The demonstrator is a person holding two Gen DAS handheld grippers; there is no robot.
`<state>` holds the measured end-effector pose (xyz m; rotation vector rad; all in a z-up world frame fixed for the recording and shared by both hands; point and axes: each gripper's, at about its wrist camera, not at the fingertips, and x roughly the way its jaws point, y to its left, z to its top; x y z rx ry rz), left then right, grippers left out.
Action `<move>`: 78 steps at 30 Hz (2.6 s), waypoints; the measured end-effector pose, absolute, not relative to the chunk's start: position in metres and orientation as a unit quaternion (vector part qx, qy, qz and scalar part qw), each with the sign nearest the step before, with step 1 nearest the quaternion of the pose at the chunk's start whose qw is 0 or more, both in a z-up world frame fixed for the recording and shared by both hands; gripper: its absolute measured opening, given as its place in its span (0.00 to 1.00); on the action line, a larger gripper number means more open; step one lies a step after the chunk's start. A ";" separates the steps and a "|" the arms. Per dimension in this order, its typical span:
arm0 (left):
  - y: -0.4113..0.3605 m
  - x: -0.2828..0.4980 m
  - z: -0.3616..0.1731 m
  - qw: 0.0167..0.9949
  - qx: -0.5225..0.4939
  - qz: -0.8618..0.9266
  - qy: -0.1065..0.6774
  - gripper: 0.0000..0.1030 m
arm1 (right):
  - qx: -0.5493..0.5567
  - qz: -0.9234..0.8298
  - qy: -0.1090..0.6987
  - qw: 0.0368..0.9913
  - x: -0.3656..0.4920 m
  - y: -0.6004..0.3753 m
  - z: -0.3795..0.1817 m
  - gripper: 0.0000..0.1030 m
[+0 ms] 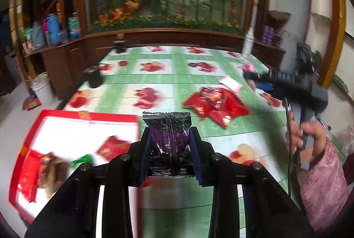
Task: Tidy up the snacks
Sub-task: 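Carry both packets over the white tray and open both tools to release them, then grasp the long red gold-print packet with the right tool while the left tool grasps a red square packet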
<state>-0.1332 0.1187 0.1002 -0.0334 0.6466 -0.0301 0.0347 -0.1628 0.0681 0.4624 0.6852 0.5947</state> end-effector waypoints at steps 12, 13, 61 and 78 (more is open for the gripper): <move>0.208 -0.164 0.085 0.947 -0.035 0.084 0.307 0.30 | 0.087 0.322 0.302 0.893 -0.028 -0.057 0.077 0.36; 0.211 -0.164 0.083 0.947 -0.037 0.087 0.307 0.30 | 0.089 0.337 0.298 0.888 -0.034 -0.045 0.078 0.36; 0.249 -0.158 0.057 0.940 -0.031 0.156 0.302 0.76 | 0.003 0.416 0.342 0.842 -0.089 0.102 0.054 0.64; 0.196 -0.150 0.058 0.944 0.032 0.111 0.310 0.76 | 0.119 0.198 0.323 0.918 0.019 -0.080 0.066 0.68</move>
